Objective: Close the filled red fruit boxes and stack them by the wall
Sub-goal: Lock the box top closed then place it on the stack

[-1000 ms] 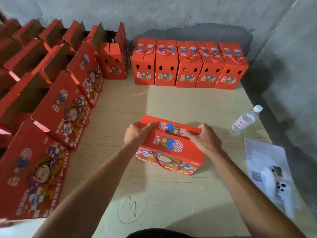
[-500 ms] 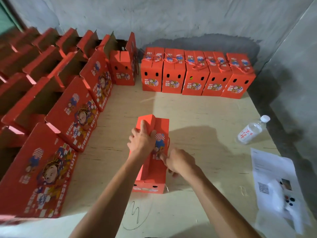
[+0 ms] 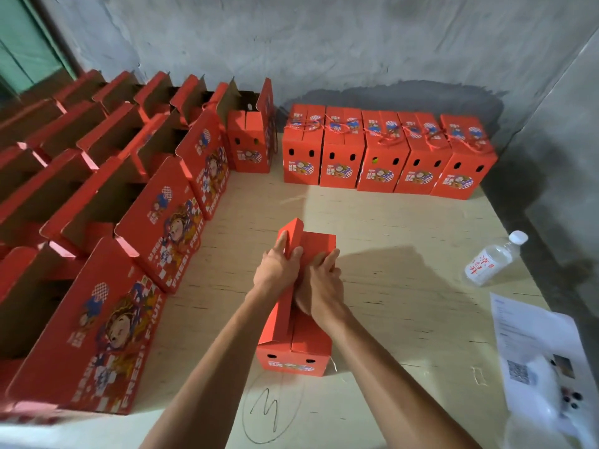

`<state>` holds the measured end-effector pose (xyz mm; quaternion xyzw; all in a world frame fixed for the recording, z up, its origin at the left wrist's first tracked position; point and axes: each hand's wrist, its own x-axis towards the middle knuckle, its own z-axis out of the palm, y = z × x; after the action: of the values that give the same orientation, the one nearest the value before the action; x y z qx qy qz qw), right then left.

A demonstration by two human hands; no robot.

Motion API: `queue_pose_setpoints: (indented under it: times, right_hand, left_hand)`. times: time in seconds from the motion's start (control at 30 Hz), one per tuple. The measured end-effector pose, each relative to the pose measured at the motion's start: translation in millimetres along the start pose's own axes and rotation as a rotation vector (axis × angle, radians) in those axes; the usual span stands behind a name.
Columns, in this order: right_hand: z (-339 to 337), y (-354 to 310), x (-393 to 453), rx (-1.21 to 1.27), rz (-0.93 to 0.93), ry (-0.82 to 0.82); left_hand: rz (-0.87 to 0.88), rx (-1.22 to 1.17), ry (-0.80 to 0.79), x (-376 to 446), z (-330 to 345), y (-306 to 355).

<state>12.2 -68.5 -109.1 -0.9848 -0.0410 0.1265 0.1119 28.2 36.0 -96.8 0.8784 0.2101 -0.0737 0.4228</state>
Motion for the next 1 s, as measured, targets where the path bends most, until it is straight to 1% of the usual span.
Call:
queue_pose_setpoints:
  times: [0.07, 0.13, 0.2, 0.3, 0.43, 0.5, 0.6, 0.63, 0.73, 0.9, 1.0]
  right_hand:
    - [-3.1, 6.8, 1.6, 0.049, -0.028, -0.032]
    - [-4.0, 11.6, 0.6, 0.134, -0.038, -0.029]
    - [0.4, 13.6, -2.1, 0.203, -0.036, -0.003]
    - [15.3, 17.3, -8.6, 0.229, -0.030, 0.068]
    - [24.4, 13.0, -11.6, 0.308, 0.047, 0.119]
    - [22.0, 8.8, -10.1, 0.318, 0.075, 0.112]
    - [19.2, 12.3, -6.9, 0.365, 0.081, 0.086]
    - [18.4, 14.8, -5.7, 0.382, 0.073, 0.081]
    - [14.5, 20.6, -2.9, 0.465, 0.061, 0.063]
    - [1.6, 33.1, -4.7, 0.752, -0.010, 0.007]
    - [-5.5, 36.8, -9.8, 0.868, 0.009, 0.005]
  left_hand:
    - [-0.021, -0.016, -0.004, -1.0, 3.1, 0.6]
    - [-0.029, -0.059, -0.017, -0.1, 1.6, 0.6]
    - [-0.017, -0.120, -0.025, 0.4, -2.5, 0.1]
    - [-0.005, -0.203, -0.047, -3.0, -5.9, -2.2]
    - [-0.025, -0.296, -0.059, -3.5, -7.6, -4.0]
    - [-0.032, -0.235, -0.043, -4.6, -3.5, -2.6]
    - [-0.044, -0.008, -0.002, -10.4, 11.7, 2.5]
    - [-0.046, 0.032, 0.005, -10.9, 15.2, 4.2]
    - [-0.055, 0.038, -0.003, -6.4, 14.0, 5.0]
    - [-0.039, 0.059, -0.034, -5.6, 7.8, 2.8]
    - [-0.056, 0.111, -0.031, -9.1, 12.7, 5.3]
